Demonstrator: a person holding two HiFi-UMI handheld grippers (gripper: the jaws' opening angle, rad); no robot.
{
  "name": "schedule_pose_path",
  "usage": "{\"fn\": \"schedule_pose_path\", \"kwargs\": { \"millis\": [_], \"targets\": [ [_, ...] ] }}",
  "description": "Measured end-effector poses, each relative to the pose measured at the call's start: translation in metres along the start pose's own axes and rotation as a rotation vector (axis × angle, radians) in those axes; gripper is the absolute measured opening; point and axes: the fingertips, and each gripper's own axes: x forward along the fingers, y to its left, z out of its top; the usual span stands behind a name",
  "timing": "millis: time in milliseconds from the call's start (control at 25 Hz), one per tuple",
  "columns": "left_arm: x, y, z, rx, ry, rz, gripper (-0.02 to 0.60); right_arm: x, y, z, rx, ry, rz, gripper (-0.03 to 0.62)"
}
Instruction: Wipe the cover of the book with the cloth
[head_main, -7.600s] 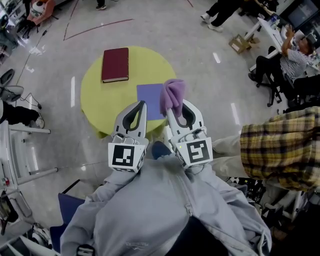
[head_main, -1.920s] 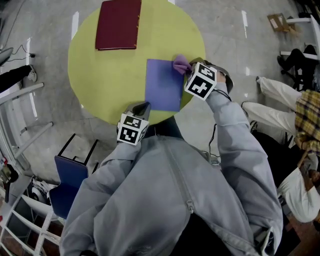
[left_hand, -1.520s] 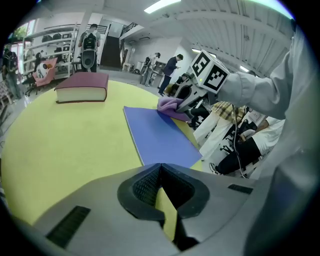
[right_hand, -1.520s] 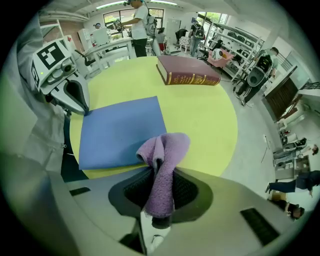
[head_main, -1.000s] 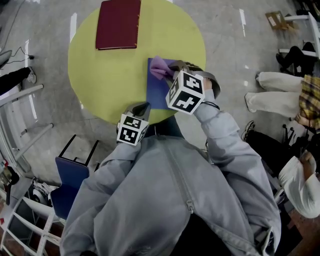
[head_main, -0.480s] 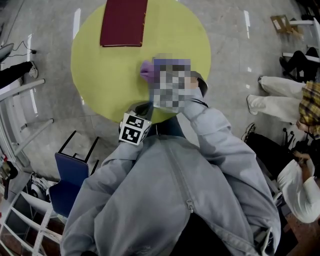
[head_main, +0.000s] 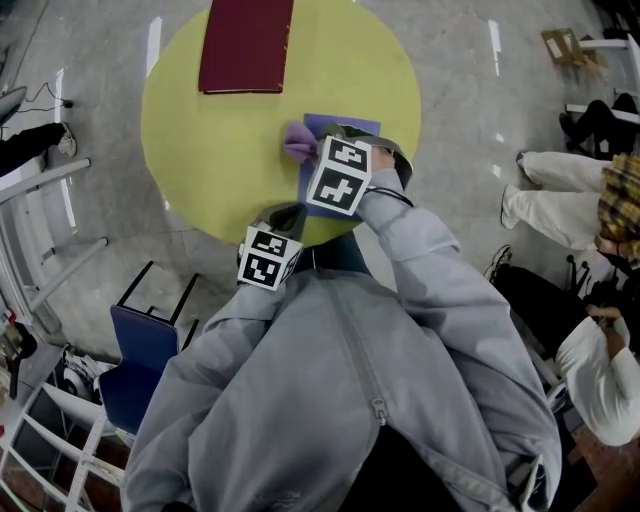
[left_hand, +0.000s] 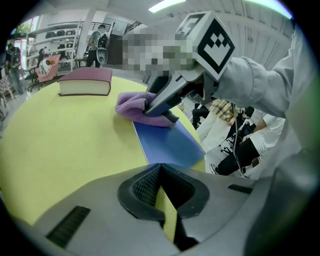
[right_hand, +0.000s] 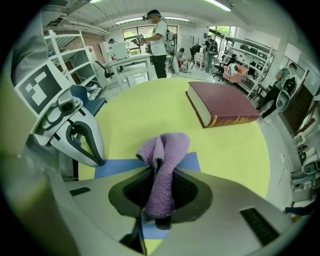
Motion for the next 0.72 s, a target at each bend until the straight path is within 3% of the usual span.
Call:
{"fn": "schedule_pose_path", "kwargs": {
  "millis": [720],
  "targets": [
    [0.0,-0.001,-0.001,0.005,-0.002,0.0,0.018,-0.023,-0.007,-0.083,0.096,0.091,-0.032,0.101]
  ]
}}
